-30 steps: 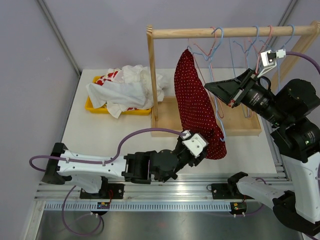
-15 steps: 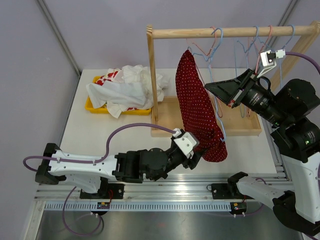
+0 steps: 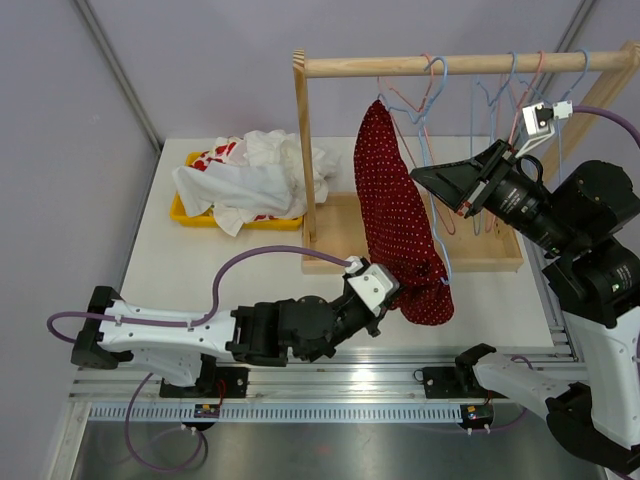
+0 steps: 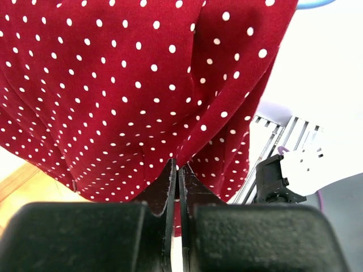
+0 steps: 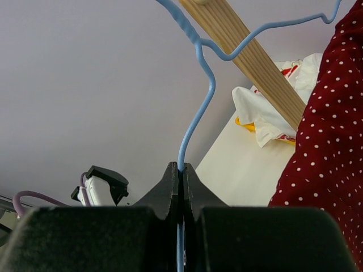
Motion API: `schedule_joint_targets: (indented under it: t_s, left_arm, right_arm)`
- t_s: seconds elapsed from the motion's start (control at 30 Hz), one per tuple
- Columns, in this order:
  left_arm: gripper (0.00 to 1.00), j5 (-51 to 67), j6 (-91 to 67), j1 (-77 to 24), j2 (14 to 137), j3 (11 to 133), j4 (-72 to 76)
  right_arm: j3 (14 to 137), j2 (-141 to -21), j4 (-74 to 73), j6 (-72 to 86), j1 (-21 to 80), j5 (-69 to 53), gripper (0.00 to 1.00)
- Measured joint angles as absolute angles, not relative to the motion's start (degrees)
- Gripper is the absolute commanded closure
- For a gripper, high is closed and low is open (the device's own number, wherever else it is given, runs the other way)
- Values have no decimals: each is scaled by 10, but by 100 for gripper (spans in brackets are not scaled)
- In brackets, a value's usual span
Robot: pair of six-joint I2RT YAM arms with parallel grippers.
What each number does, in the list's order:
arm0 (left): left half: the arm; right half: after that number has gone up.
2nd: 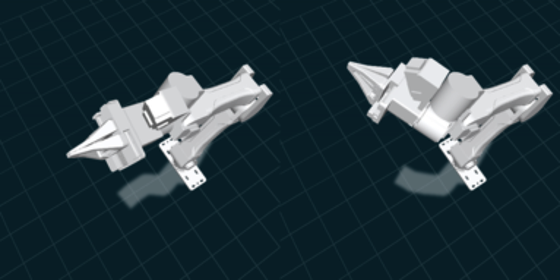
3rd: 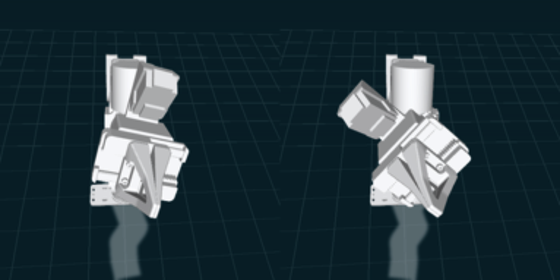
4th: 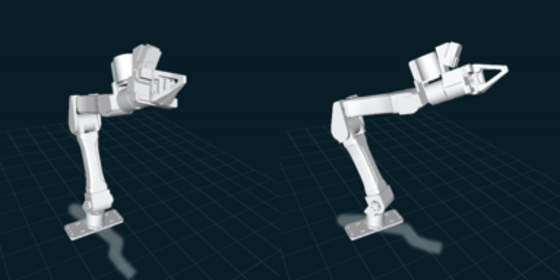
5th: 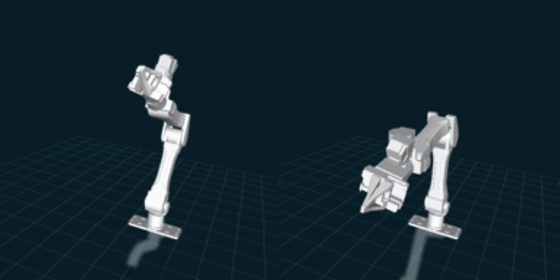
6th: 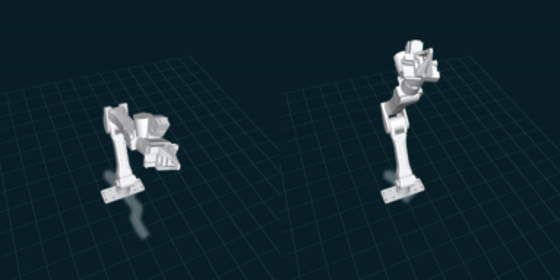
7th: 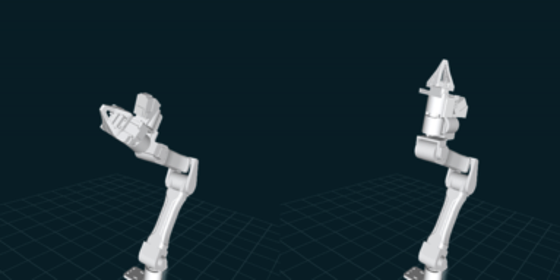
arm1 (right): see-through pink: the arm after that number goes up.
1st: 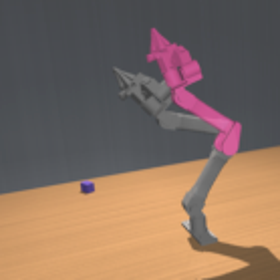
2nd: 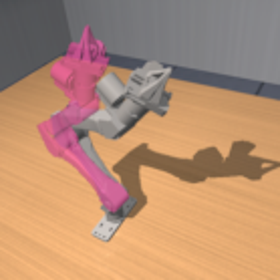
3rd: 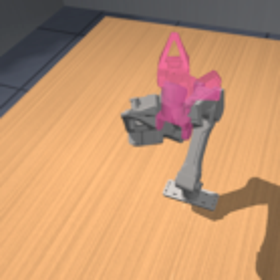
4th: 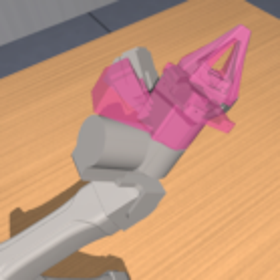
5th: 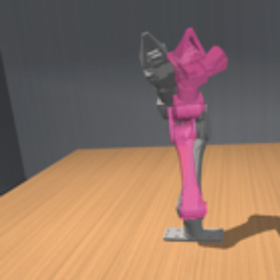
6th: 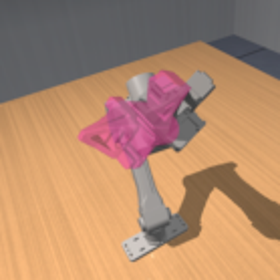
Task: Remove the skirt from the hanger
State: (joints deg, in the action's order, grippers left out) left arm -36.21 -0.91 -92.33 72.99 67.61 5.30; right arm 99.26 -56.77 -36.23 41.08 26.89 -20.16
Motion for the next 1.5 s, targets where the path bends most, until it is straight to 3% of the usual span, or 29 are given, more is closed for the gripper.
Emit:
schedule_joint_targets:
  t_s: [0.2,0.47,0.73,0.97,1.13,1.37,1.4,1.43,1.5]
  left_arm:
    - [100,-344,-24,-928,730,660,66]
    - [100,-335,-162,-1038,711,460,133]
    - [100,-430,-311,-1204,790,504,-60]
    - [100,-499,-342,-1197,791,546,-132]
    - [100,-525,-314,-1182,767,572,-184]
    - [100,-534,-210,-1037,660,604,-211]
    - [100,-534,-196,-1013,647,611,-215]
    - [100,-532,-178,-988,633,620,-222]
    - [100,-526,-149,-933,606,635,-231]
  right_arm:
    - [995,-573,-363,408,269,-199,100]
    - [1064,-647,-403,384,270,-205,100]
    - [1124,-733,-389,361,272,-192,100]
    - [1130,-752,-368,359,272,-189,100]
    - [1046,-733,-326,363,272,-187,100]
    - [985,-729,-324,358,272,-165,100]
    - [985,-727,-323,356,272,-163,95]
    - [984,-724,-324,355,272,-160,63]
    - [984,-717,-329,353,272,-156,23]
